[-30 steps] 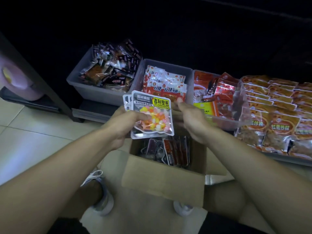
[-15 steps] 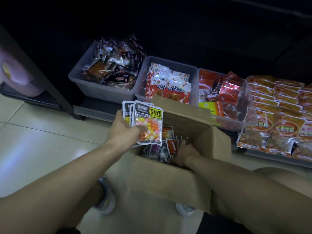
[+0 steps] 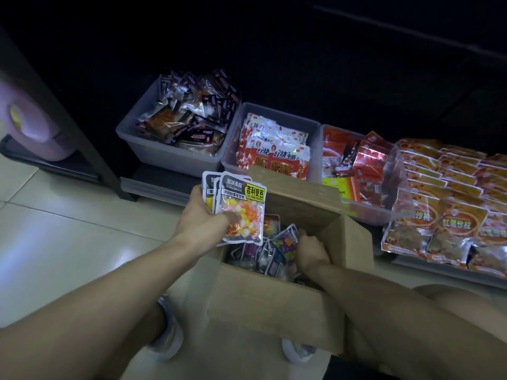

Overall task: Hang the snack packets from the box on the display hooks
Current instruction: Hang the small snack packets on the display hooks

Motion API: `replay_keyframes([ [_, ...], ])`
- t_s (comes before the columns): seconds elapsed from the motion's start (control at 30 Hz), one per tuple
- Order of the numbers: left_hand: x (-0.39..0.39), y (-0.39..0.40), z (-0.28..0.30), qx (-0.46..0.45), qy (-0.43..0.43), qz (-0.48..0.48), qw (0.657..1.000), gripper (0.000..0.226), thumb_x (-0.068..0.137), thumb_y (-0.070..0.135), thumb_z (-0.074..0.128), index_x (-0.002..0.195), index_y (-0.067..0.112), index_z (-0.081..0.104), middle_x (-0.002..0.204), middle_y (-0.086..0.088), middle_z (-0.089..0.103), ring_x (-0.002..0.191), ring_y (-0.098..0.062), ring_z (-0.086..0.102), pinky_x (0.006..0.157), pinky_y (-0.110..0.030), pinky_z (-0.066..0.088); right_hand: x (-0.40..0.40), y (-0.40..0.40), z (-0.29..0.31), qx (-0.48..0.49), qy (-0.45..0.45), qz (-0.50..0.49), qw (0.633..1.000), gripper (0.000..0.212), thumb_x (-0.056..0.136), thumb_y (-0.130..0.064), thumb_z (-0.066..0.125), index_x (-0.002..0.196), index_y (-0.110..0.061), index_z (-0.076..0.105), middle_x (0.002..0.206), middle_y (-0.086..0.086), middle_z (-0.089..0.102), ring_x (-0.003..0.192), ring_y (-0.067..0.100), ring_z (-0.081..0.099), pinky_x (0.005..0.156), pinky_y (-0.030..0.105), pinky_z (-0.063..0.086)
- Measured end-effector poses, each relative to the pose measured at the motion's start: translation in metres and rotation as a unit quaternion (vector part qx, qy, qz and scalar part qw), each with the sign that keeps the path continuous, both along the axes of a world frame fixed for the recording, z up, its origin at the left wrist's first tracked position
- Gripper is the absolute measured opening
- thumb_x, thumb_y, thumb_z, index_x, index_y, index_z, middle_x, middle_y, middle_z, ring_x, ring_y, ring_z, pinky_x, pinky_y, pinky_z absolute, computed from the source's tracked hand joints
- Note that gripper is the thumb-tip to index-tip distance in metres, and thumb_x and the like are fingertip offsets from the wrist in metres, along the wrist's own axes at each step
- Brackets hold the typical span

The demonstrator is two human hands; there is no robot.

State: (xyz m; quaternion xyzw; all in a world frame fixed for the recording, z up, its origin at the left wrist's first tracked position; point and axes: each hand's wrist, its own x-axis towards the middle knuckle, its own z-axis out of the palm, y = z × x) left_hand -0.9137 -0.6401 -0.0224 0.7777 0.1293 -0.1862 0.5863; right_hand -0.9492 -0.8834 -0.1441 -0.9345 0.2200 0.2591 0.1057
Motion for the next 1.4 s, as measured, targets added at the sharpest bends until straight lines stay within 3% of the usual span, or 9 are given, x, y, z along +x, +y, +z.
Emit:
replay_keyframes([
  [0.33, 0.027, 0.011, 0.022, -0.013, -0.049, 0.076, 0.996, 0.057, 0.082, 0.004, 0.082, 0.126, 0.026, 0.053, 0.106, 0.012, 0.071, 0.103, -0.019, 0.07, 0.097, -0.04, 0.057, 0.013, -0.015, 0.153, 0.086, -0.095, 0.175, 0.976, 0.039, 0.095, -0.017, 0.07, 0.13, -0.032, 0.064, 0.127, -0.003, 0.072, 0.115, 0.025, 0.067, 0.094, 0.042, 0.056],
  [0.43, 0.032, 0.016, 0.027, -0.02, -0.045, 0.081, 0.996, 0.058, 0.083, 0.003, 0.081, 0.128, 0.026, 0.052, 0.109, 0.009, 0.071, 0.101, -0.018, 0.07, 0.082, -0.037, 0.058, 0.006, -0.035, 0.206, 0.255, -0.125, 0.165, 0.944, 0.033, 0.099, -0.011, 0.07, 0.127, -0.027, 0.065, 0.123, -0.006, 0.075, 0.113, 0.016, 0.071, 0.096, 0.045, 0.059],
  [0.53, 0.026, 0.009, 0.032, -0.076, -0.014, 0.033, 0.996, 0.057, 0.076, 0.003, 0.083, 0.126, 0.023, 0.062, 0.109, -0.002, 0.079, 0.092, -0.02, 0.074, 0.069, -0.031, 0.057, 0.003, -0.04, 0.233, 0.45, -0.146, 0.117, 0.873, 0.027, 0.094, -0.009, 0.073, 0.12, -0.009, 0.067, 0.114, 0.018, 0.076, 0.106, 0.028, 0.074, 0.093, 0.044, 0.06],
  [0.7, 0.005, -0.013, 0.05, -0.239, 0.032, -0.099, 0.965, 0.015, 0.08, 0.032, 0.069, 0.07, 0.024, 0.078, 0.065, -0.001, 0.072, 0.048, -0.006, 0.063, 0.046, -0.014, 0.046, 0.011, -0.029, 0.223, 0.55, -0.159, 0.059, 0.818, 0.034, 0.093, -0.018, 0.076, 0.126, -0.014, 0.068, 0.124, 0.028, 0.07, 0.114, 0.044, 0.068, 0.103, 0.057, 0.05],
  [0.8, 0.002, -0.014, 0.047, -0.261, 0.051, -0.108, 0.958, 0.062, 0.107, 0.024, 0.049, 0.049, 0.022, 0.07, 0.052, 0.0, 0.063, 0.04, -0.009, 0.056, 0.041, -0.015, 0.042, 0.015, -0.022, 0.217, 0.549, -0.155, -0.016, 0.821, 0.038, 0.101, -0.003, 0.06, 0.136, -0.016, 0.064, 0.123, 0.014, 0.076, 0.115, 0.031, 0.073, 0.101, 0.046, 0.058],
  [0.93, 0.008, -0.014, 0.044, -0.275, 0.042, -0.037, 0.96, 0.07, 0.106, 0.066, 0.028, 0.11, 0.023, 0.083, 0.108, -0.01, 0.082, 0.097, -0.031, 0.078, 0.084, -0.043, 0.059, 0.015, -0.013, 0.215, 0.543, -0.181, -0.095, 0.815, 0.037, 0.102, 0.001, 0.057, 0.128, -0.023, 0.067, 0.116, 0.007, 0.079, 0.109, 0.025, 0.076, 0.086, 0.033, 0.063],
  [1.03, 0.007, -0.017, 0.039, -0.262, 0.016, -0.055, 0.963, 0.081, 0.075, 0.077, 0.057, 0.14, 0.03, 0.065, 0.124, -0.006, 0.079, 0.111, -0.028, 0.077, 0.096, -0.049, 0.057, 0.016, -0.006, 0.209, 0.52, -0.218, -0.116, 0.817, 0.037, 0.101, 0.0, 0.059, 0.13, -0.023, 0.067, 0.115, 0.003, 0.08, 0.108, 0.022, 0.076, 0.095, 0.034, 0.06],
  [1.23, 0.009, -0.028, 0.032, -0.253, -0.008, -0.048, 0.966, 0.099, 0.047, 0.069, 0.097, 0.134, 0.036, 0.063, 0.121, -0.003, 0.08, 0.11, -0.033, 0.077, 0.097, -0.054, 0.057, 0.017, 0.001, 0.204, 0.525, -0.269, -0.151, 0.793, 0.029, 0.102, -0.001, 0.06, 0.114, -0.024, 0.072, 0.099, 0.002, 0.083, 0.083, 0.016, 0.079, 0.068, 0.025, 0.063],
  [1.4, 0.016, -0.036, 0.033, -0.279, -0.027, 0.002, 0.96, 0.066, 0.079, 0.044, 0.085, 0.138, 0.036, 0.056, 0.119, -0.001, 0.08, 0.104, -0.027, 0.079, 0.086, -0.042, 0.058, 0.021, 0.011, 0.192, 0.527, -0.323, -0.216, 0.755, 0.03, 0.099, -0.011, 0.069, 0.128, -0.014, 0.071, 0.111, 0.005, 0.081, 0.106, 0.028, 0.077, 0.106, 0.055, 0.054],
])
